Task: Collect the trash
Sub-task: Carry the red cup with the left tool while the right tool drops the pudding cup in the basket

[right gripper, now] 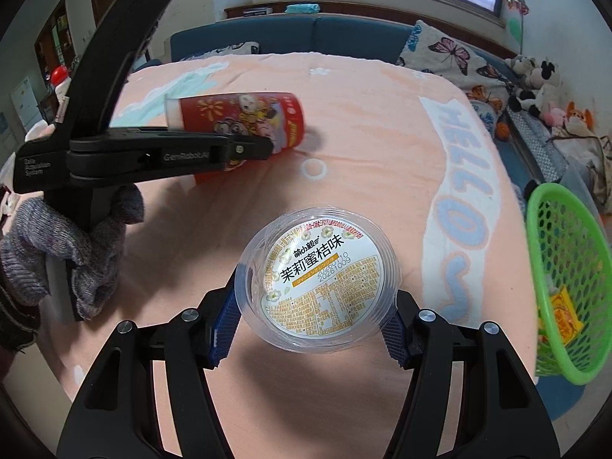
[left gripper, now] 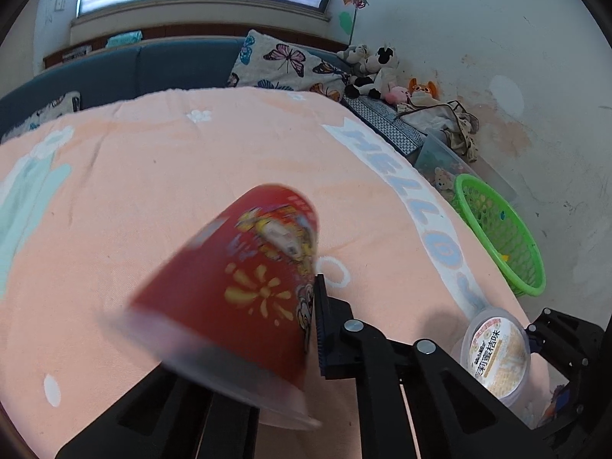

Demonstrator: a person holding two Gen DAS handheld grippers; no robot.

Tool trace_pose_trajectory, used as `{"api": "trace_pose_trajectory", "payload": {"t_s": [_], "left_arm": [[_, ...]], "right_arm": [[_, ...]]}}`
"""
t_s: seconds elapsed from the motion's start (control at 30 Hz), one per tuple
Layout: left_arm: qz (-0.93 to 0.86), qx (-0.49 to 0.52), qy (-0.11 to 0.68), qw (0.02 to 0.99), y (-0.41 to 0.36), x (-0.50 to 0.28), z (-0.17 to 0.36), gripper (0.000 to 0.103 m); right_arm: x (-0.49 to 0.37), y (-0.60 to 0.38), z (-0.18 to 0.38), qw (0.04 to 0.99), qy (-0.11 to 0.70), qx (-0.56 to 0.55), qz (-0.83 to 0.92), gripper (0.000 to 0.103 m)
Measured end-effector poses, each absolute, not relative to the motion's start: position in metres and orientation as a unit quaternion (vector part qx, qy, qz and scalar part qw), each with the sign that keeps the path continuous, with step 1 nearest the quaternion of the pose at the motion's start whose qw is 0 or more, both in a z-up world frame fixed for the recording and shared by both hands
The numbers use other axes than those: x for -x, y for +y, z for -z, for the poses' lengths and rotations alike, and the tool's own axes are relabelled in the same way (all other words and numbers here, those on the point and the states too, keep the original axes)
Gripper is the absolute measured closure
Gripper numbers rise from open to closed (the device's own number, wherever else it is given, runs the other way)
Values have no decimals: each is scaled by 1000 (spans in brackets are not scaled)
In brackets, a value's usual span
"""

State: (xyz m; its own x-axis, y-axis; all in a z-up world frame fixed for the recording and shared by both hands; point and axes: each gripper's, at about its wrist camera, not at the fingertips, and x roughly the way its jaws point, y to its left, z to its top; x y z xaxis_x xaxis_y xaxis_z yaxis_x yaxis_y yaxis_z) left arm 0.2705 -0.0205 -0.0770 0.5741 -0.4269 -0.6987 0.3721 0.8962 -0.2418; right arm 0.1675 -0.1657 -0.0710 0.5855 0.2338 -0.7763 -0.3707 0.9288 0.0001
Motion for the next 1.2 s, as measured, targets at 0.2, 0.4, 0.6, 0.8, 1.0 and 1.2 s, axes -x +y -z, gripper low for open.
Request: {"api": "trace_pose_trajectory", "payload": {"t_s": [0.2,0.4,0.6,0.8,1.0,1.2], "left_arm": [[221,18,395,892,-29,-262,66,100],[225,19,384,895,-39,-251,52,100],[242,10,372,896,-62,-237,33,100],[264,-2,362,894,-93,-226,15,100],[286,-12,357,889,-131,-222,2,99],[308,-33,353,883,-170,-220,-6,99]], "right_arm": [[-167,-181,68,890,418,72,-164,40],[-164,-202,59,898,408,62,-153,40],[-160,-235,49,907,398,47,-131,40],[-159,-279,40,915,389,25,-100,40],[-162,-336,38,919,390,7,-52,40],[-163,-390,44,919,394,-7,-9,40]]}}
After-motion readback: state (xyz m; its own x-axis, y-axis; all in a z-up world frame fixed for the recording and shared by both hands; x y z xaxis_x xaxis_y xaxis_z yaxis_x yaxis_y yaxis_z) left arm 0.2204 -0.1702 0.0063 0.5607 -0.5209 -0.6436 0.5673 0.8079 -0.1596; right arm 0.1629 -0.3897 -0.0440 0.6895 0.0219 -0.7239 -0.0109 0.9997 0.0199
